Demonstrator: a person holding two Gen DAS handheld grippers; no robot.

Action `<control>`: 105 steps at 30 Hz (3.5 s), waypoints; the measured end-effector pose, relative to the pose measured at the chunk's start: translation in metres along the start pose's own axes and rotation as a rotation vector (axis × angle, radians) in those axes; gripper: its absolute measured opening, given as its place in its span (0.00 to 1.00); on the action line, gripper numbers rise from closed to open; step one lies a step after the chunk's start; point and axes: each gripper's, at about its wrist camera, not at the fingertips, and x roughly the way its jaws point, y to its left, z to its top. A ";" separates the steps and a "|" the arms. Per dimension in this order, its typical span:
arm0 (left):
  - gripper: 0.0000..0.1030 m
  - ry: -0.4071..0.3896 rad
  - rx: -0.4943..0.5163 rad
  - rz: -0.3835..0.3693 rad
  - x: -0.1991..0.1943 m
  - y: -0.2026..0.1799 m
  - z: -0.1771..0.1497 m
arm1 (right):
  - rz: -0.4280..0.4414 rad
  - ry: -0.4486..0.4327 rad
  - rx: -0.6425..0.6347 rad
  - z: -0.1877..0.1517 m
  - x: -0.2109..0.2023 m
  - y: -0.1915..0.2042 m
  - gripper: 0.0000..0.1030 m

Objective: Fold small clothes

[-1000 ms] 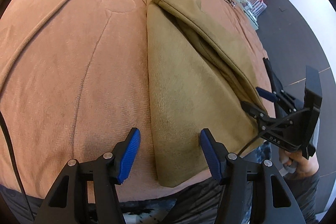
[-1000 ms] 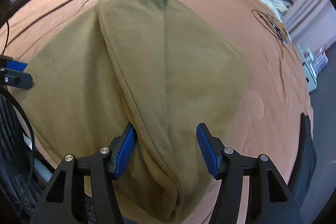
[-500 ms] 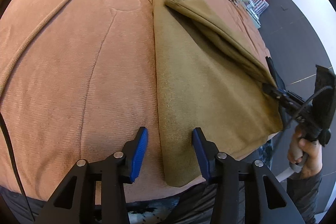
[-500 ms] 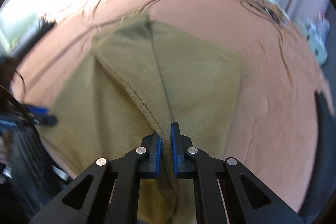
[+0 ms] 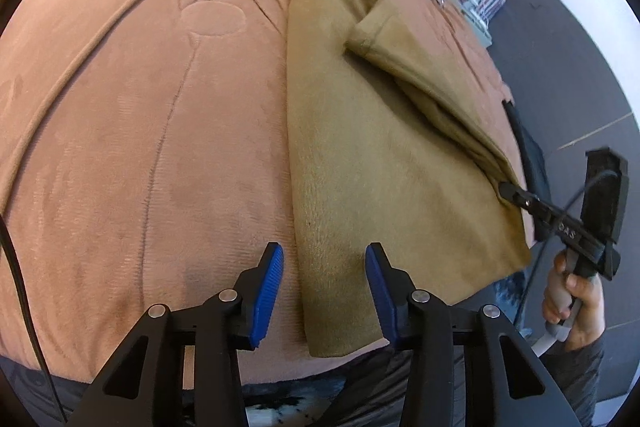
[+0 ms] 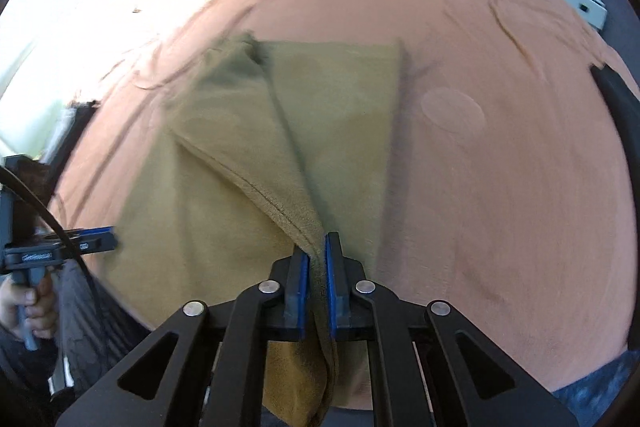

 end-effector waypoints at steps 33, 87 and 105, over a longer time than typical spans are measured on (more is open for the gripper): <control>0.41 -0.034 0.031 0.071 0.031 -0.004 0.061 | -0.231 0.031 -0.257 0.065 0.081 0.058 0.65; 0.38 -0.073 0.013 -0.038 0.057 0.011 0.176 | 0.384 -0.042 0.321 0.128 0.144 -0.151 0.41; 0.38 -0.119 -0.031 -0.039 0.066 0.010 0.230 | 0.428 -0.085 0.236 0.144 0.155 -0.164 0.07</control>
